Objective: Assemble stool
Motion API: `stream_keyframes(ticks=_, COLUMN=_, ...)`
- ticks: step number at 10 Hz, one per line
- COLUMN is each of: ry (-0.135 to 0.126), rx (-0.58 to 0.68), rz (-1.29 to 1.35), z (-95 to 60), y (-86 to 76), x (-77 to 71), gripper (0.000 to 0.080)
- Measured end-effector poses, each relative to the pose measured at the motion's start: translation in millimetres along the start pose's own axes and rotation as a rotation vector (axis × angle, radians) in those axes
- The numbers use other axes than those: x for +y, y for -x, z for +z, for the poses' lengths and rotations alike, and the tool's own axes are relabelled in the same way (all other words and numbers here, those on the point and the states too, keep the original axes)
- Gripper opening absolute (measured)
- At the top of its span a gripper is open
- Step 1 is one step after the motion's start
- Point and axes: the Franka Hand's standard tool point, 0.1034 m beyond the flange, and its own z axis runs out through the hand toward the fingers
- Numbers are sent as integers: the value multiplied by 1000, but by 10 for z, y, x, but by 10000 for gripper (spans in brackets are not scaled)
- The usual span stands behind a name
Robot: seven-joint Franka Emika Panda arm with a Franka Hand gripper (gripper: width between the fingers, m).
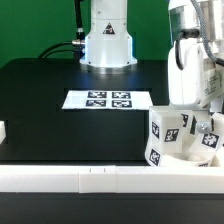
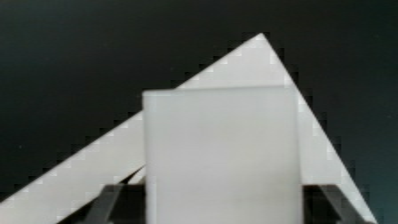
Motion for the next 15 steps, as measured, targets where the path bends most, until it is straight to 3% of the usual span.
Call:
stream_keyframes(ticks=1, ry=8, rx=3, rz=-38, z=3, y=-3, x=10, gripper=346)
stream_keyframes(ticks=2, ry=53, rx=10, rz=-173, z=-4, y=-20, x=37, gripper=515)
stream_keyframes(ticks=3, ry=61, rx=-1, rz=-279, z=-70, y=-22, x=-15, gripper=620)
stream_keyframes(ticks=4, ry=66, rx=-15, rz=-483, z=-130, y=-30, x=-66, gripper=640)
stream_keyframes(ticks=5, ry=71, rx=-28, rz=-640, z=-168, y=-39, x=-117, gripper=640)
stream_keyframes(ticks=9, ry=68, rx=-28, rz=-825, z=-134, y=-62, x=-105, gripper=649)
stream_keyframes(ticks=10, ry=68, rx=-28, rz=-1068, z=-146, y=-81, x=-129, gripper=649)
stream_keyframes(ticks=12, ry=106, rx=-15, rz=-1466, z=-187, y=-49, x=-125, gripper=649)
stream_keyframes(ticks=15, ry=111, rx=-6, rz=-1615, z=-177, y=-93, x=-151, gripper=649)
